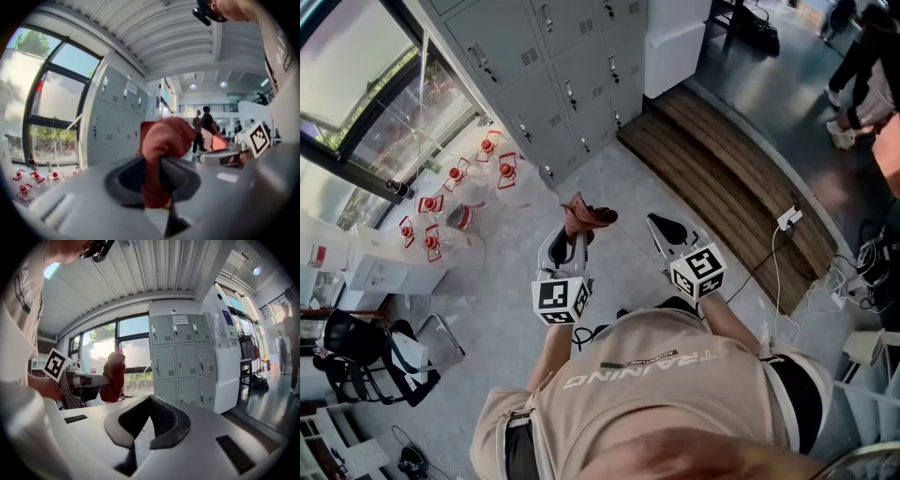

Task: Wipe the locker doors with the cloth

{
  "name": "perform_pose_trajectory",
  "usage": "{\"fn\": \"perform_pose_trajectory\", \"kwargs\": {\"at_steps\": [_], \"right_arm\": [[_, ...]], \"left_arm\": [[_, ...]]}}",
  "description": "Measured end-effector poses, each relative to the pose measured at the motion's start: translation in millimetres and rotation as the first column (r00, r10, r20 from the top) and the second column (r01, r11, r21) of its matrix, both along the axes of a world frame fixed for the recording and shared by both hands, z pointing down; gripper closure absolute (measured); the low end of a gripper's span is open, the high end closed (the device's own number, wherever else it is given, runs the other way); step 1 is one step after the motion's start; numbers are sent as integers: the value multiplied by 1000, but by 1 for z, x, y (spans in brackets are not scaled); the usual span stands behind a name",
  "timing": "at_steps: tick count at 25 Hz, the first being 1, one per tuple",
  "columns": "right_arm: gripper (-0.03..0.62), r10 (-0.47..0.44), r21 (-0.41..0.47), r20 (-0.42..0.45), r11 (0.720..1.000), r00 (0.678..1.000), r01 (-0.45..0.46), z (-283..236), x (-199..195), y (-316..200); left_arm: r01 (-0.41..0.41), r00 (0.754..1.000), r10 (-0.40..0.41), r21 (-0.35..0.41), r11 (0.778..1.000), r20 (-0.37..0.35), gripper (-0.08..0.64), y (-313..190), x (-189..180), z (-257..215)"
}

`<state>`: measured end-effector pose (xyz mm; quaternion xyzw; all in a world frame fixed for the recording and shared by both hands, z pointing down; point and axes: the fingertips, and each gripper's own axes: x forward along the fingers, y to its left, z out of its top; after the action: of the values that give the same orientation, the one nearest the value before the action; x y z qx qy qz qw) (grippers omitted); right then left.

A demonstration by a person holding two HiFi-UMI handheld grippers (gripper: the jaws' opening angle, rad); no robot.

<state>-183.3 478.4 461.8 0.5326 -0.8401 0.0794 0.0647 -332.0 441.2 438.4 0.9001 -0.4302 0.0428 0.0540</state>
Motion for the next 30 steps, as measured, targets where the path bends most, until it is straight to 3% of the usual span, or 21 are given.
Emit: {"fn": "perform_pose_trajectory", "kwargs": {"at_steps": [7, 13, 23, 30], "right_arm": [[580, 20, -52, -11, 998, 1000, -21, 18, -10, -12], [579, 41, -69, -3, 997, 999, -41, 28, 14, -38], [580, -16, 15, 64, 1000, 998, 15, 14, 95, -140], [580, -54, 21, 59, 998, 997, 53, 19, 161, -199]], "left_arm": [[-26, 1000, 26, -48, 999, -17, 479, -26, -5, 23], [-32, 999, 32, -69, 997, -9, 479, -52, 15, 33], [36, 996, -36, 0, 999, 76, 479, -146, 89, -1], [88, 996, -88, -26, 996, -18, 479, -203, 150, -12]]}}
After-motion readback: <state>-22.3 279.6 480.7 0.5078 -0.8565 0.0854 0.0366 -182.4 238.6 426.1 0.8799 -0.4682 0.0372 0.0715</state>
